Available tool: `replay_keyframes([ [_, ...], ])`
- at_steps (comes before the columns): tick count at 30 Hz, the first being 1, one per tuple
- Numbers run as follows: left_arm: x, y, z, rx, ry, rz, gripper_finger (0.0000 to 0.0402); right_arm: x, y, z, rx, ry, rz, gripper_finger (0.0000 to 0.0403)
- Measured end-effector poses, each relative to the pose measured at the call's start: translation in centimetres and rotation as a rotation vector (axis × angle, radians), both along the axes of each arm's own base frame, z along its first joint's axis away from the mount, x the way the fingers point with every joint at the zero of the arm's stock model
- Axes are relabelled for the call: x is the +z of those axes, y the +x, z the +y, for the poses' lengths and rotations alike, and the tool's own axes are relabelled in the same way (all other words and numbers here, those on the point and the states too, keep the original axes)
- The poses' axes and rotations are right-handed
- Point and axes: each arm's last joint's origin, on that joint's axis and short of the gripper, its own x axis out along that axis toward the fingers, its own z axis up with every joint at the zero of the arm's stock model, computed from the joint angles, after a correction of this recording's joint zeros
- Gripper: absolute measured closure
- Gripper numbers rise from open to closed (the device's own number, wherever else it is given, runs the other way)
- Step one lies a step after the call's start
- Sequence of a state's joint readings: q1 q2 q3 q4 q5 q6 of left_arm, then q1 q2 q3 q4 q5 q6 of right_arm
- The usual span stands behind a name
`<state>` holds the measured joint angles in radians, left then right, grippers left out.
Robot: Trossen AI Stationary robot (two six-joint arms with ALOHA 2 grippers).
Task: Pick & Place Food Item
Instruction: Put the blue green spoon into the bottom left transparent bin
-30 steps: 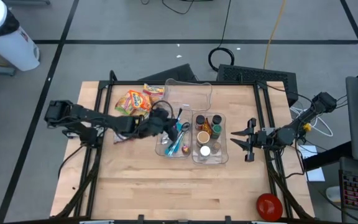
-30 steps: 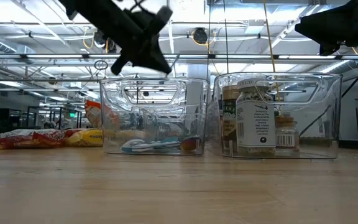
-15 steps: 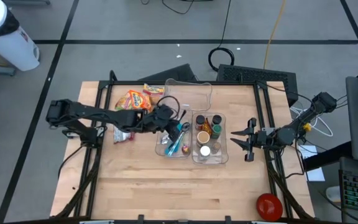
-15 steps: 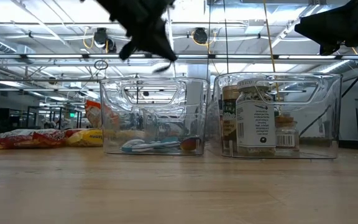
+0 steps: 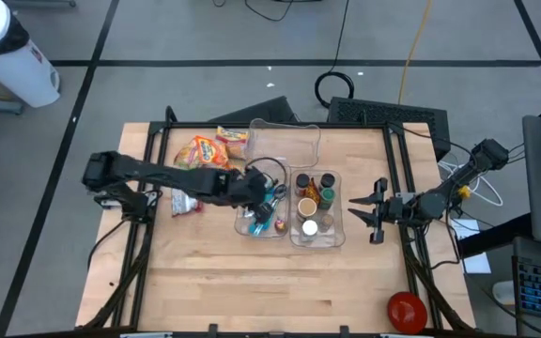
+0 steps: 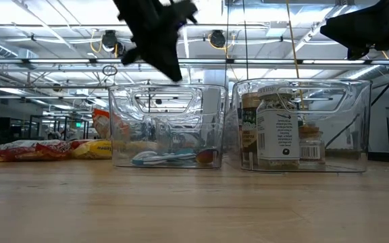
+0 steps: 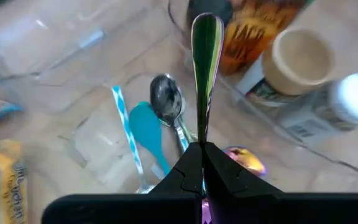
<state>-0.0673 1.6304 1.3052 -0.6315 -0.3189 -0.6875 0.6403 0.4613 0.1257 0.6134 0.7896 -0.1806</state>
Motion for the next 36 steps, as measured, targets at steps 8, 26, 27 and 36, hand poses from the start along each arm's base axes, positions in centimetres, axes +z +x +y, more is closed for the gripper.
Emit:
replay_keyframes([
  [8, -6.1, 3.1, 2.1, 0.054, -0.081, 0.114, 0.0401, 0.0, 0.0, 0.0, 0.000, 0.001, 0.000, 0.0298],
  [26, -10.5, 4.7, 1.9, 0.067, -0.185, 0.174, 0.0396, 0.0, 0.0, 0.0, 0.000, -0.001, -0.002, 0.0298],
  [27, -10.5, 4.8, 1.7, 0.061, -0.185, 0.166, 0.0392, 0.0, 0.0, 0.0, 0.000, -0.001, -0.002, 0.0298],
  [36, -10.2, 5.3, 0.4, 0.000, -0.145, 0.112, 0.0342, 0.0, 0.0, 0.0, 0.001, 0.002, -0.003, 0.0298],
])
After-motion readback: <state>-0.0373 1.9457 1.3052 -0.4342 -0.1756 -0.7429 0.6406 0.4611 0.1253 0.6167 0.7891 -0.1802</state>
